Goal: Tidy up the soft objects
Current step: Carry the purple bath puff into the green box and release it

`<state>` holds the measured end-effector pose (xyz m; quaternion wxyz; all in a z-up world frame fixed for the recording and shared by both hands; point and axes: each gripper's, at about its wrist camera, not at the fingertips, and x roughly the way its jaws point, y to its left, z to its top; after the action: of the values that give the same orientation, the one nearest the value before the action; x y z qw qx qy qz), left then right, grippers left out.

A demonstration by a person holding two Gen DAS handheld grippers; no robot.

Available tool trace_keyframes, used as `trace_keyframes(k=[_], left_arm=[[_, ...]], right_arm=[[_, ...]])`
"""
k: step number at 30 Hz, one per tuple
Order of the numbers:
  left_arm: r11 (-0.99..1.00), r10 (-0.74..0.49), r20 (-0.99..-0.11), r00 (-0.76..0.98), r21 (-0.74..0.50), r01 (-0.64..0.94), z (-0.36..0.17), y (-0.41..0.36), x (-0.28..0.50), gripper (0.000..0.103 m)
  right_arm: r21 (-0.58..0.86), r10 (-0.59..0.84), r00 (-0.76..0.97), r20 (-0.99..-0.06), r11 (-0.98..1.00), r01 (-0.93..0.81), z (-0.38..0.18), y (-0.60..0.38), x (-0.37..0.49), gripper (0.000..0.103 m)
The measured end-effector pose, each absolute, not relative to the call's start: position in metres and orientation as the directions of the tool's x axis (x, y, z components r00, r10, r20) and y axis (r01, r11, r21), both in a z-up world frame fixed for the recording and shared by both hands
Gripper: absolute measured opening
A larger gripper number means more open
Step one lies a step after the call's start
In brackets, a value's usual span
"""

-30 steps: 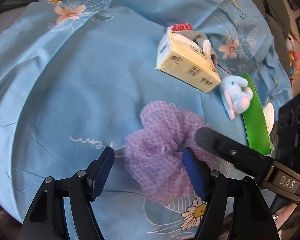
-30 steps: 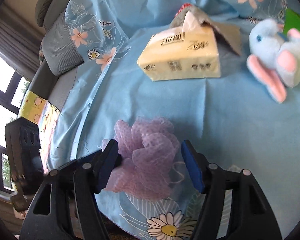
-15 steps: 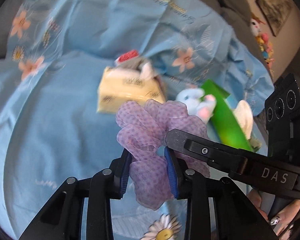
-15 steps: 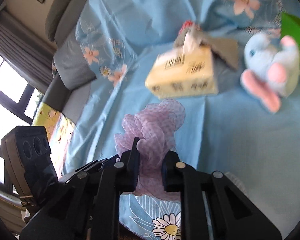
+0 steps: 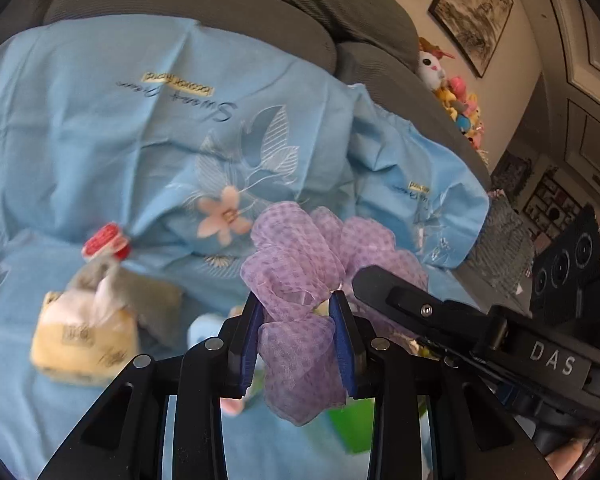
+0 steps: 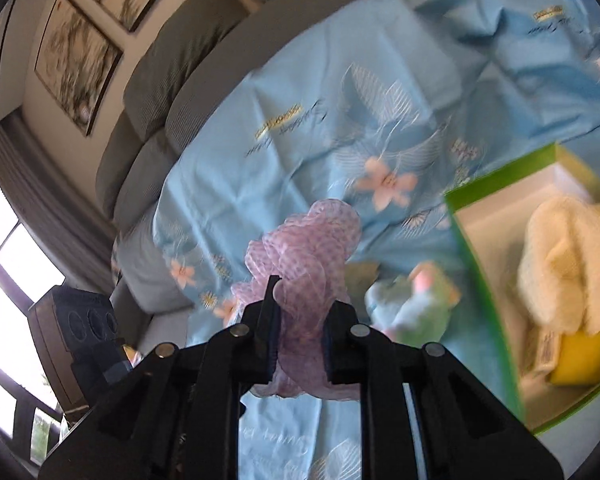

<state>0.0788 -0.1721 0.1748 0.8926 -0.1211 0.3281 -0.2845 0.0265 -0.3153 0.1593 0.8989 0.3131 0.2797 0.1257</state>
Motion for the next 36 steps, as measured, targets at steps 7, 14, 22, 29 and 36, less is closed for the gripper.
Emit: trace_keyframes(k=[7,14,22,29,36], left_arm=[[0.782,-0.62,-0.545,0.564,-0.369,0.503,0.16,-0.243,0.113,0.034],[0.77,-0.619,-0.622,0.478,-0.362,0.526,0.123,-0.294,0.125,0.034],[0.803,-0.563,-0.683,0.465,-0.318,0.504,0.098,-0.314,0.132,0.034],[0.819,-0.533,-0.706,0.466,-0.292,0.495,0.094,-0.318,0.132,0.034],[0.829,-0.504,-0.695,0.513,-0.223,0.513,0.114,-0.306,0.116,0.061]], right_arm=[[0.699,0.303,0.872,-0.384,0.713,0.06,0.135,-0.386,0.038,0.017],[0.66,0.157,0.863,-0.48,0.713,0.238,0.107,-0.425,0.044,0.017],[0.619,0.096,0.81,-0.578,0.699,0.359,0.079,-0.447,0.052,0.017],[0.587,0.058,0.765,-0.641,0.679,0.441,0.059,-0.461,0.059,0.017],[0.614,0.055,0.806,-0.589,0.679,0.402,0.078,-0.458,0.046,0.051]])
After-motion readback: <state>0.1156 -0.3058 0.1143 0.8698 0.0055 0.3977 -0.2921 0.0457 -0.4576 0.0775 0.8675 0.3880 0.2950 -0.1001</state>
